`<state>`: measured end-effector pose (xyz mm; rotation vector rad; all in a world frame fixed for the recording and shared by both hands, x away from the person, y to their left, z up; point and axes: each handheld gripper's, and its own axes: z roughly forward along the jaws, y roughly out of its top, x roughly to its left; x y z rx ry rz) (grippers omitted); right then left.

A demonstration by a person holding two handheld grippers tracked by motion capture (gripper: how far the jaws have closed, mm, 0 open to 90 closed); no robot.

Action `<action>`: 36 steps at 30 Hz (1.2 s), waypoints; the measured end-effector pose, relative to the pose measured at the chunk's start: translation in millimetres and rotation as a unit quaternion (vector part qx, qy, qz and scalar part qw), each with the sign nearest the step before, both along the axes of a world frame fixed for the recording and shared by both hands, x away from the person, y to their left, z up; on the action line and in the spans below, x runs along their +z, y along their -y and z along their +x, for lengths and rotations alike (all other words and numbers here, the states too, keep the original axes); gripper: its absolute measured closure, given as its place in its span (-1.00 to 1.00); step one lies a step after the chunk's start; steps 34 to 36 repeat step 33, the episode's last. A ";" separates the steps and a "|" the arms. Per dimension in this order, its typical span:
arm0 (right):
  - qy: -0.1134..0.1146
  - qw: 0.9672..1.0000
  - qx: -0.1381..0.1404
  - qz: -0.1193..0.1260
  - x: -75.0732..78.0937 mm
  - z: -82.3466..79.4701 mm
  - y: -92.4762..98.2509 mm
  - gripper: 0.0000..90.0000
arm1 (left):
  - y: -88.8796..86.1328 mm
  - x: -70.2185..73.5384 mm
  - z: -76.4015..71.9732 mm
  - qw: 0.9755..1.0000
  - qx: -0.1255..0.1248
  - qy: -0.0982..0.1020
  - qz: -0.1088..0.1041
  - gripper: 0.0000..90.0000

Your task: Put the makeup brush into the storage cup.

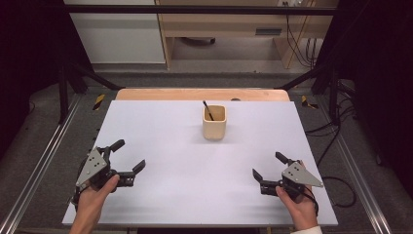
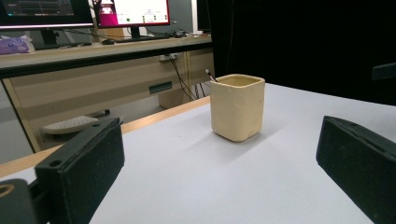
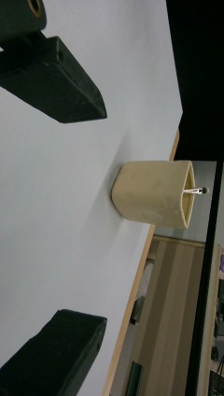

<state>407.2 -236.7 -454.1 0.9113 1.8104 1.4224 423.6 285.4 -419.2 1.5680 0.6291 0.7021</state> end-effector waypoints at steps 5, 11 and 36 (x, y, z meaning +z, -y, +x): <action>0.000 1.000 -0.003 0.000 0.1 -0.3 0.3 -0.93 | -7.0 -3.6 -2.0 1.000 0.003 0.003 -0.002 -0.99; 0.000 1.000 -0.006 0.002 0.0 -0.4 2.0 -0.93 | -15.7 -8.9 -5.0 1.000 0.014 -0.001 -0.003 -0.99; 0.003 1.000 -0.014 0.006 -0.1 0.4 8.7 -0.94 | -21.6 -23.5 -25.0 1.000 0.017 -0.008 0.016 -1.00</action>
